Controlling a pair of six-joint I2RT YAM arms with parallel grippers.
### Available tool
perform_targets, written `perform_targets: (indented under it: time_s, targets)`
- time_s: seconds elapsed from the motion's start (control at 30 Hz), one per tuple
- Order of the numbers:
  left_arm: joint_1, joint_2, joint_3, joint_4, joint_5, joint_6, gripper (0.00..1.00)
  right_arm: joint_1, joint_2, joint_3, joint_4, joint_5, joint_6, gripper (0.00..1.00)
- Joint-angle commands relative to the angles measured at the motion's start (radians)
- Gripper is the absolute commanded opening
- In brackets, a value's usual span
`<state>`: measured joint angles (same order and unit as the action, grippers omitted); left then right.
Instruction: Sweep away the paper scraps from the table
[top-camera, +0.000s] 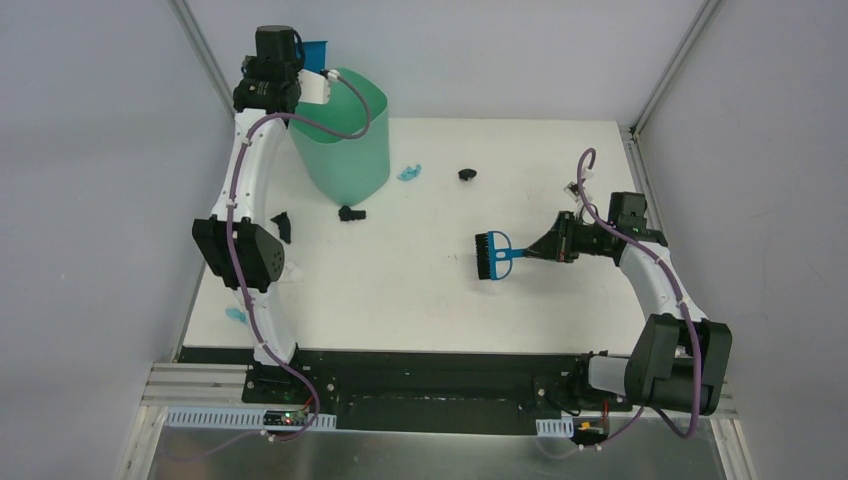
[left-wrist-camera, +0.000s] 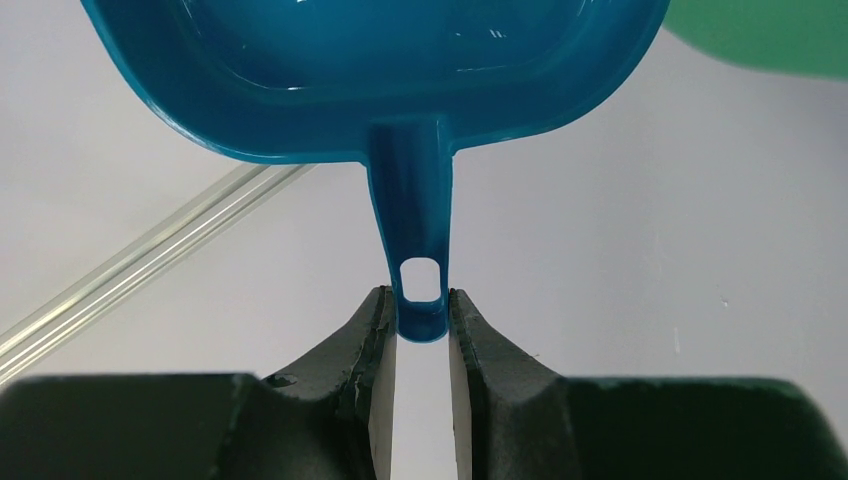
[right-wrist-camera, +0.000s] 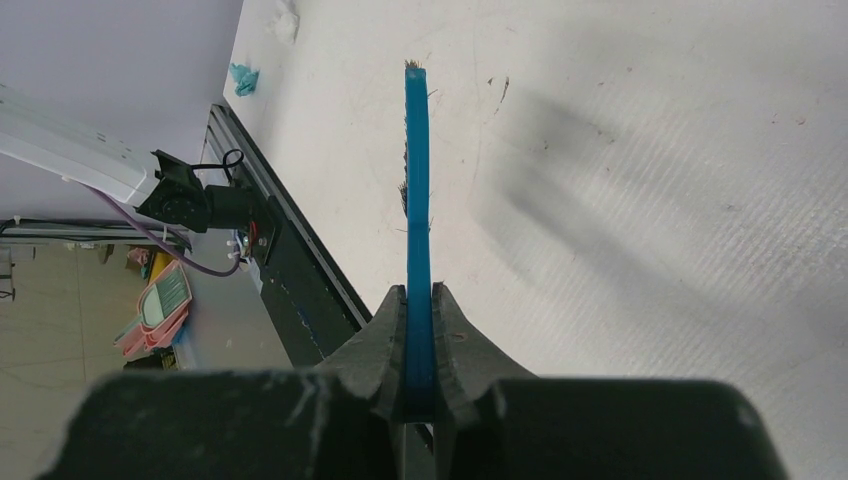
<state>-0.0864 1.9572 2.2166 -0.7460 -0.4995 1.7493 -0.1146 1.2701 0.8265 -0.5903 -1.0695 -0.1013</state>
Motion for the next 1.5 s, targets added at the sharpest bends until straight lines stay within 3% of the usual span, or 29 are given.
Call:
perform_targets:
  time_s: [0.0,0.13,0.23,0.37,0.53,0.67,0.8,0.97,1.13,1.27,1.37,1.47]
  targets:
    - [-0.012,-0.083,-0.012,0.022,-0.020,-0.020,0.00,-0.010,-0.035,0.042,0.007,-0.012,-0.034,0.00]
    - [-0.012,-0.121,-0.065,0.101,-0.022,0.000,0.01,-0.010,-0.040,0.041,0.012,-0.011,-0.034,0.00]
    - [-0.021,-0.103,0.019,-0.019,-0.002,-0.074,0.02,-0.010,-0.032,0.042,0.015,-0.013,-0.028,0.00]
    - [-0.025,-0.102,0.001,0.037,-0.030,-0.087,0.02,-0.010,-0.034,0.042,0.012,-0.013,-0.028,0.00]
    - [-0.031,-0.090,0.040,-0.048,-0.034,-0.169,0.03,-0.010,-0.042,0.039,0.014,-0.011,-0.023,0.00]
    - [-0.032,-0.073,0.222,-0.253,0.031,-0.379,0.04,-0.011,-0.044,0.039,0.015,-0.009,-0.023,0.00]
    - [-0.024,-0.131,0.233,-0.397,0.072,-0.584,0.05,-0.011,-0.045,0.039,0.016,-0.009,-0.026,0.00]
    - [-0.021,-0.317,0.015,-0.459,0.173,-0.750,0.05,-0.011,-0.036,0.037,0.020,-0.017,-0.014,0.00]
    - [-0.023,-0.438,-0.078,-0.687,0.480,-0.919,0.06,-0.013,-0.089,0.027,0.065,0.003,0.019,0.00]
    - [-0.023,-0.518,-0.226,-0.775,0.712,-1.003,0.06,-0.005,-0.132,0.065,0.051,0.122,0.001,0.00]
    - [-0.023,-0.617,-0.415,-0.748,0.808,-1.046,0.07,0.009,-0.104,0.177,-0.006,0.270,-0.047,0.00]
    - [-0.023,-0.734,-0.617,-0.698,0.839,-1.055,0.07,0.017,-0.063,0.294,-0.064,0.306,-0.067,0.00]
